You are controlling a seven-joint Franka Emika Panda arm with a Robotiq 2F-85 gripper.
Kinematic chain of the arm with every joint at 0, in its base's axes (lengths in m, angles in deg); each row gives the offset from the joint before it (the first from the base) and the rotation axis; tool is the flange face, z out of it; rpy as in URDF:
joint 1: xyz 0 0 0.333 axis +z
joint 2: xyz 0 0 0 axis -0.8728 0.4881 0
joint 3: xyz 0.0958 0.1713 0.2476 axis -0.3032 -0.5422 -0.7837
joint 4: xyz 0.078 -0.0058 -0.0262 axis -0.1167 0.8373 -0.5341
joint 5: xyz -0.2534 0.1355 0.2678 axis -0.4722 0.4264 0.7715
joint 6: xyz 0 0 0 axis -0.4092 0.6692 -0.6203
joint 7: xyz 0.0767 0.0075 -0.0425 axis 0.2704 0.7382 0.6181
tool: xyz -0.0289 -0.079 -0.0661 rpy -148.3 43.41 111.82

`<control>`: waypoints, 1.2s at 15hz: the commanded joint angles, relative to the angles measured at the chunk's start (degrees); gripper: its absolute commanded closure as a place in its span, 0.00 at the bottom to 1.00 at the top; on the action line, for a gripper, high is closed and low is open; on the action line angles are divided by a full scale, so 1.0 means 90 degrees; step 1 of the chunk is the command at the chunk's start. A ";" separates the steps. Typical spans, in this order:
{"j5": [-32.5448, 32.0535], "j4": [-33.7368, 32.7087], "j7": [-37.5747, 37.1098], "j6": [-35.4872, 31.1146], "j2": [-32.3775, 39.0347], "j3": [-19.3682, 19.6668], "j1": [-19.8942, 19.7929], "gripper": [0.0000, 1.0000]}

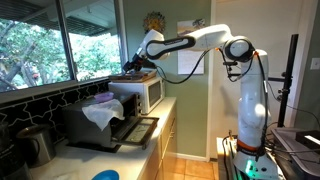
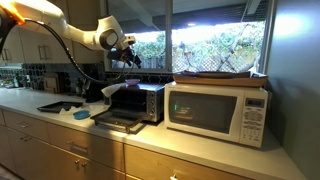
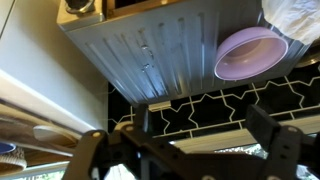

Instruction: Put the purple bowl in the oven

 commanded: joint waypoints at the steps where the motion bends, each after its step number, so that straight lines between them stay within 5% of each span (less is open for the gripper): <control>1: 0.0043 -0.0486 -0.0537 -0.0493 0.0848 -0.0001 0.0110 0.00; 5: -0.0026 -0.0890 -0.1220 -0.0850 0.1490 0.0100 0.0242 0.00; 10: 0.0021 -0.0637 -0.0896 -0.0788 0.1260 0.0068 0.0193 0.00; 18: 0.0590 -0.1101 -0.0380 0.0532 0.1303 -0.0139 0.0116 0.00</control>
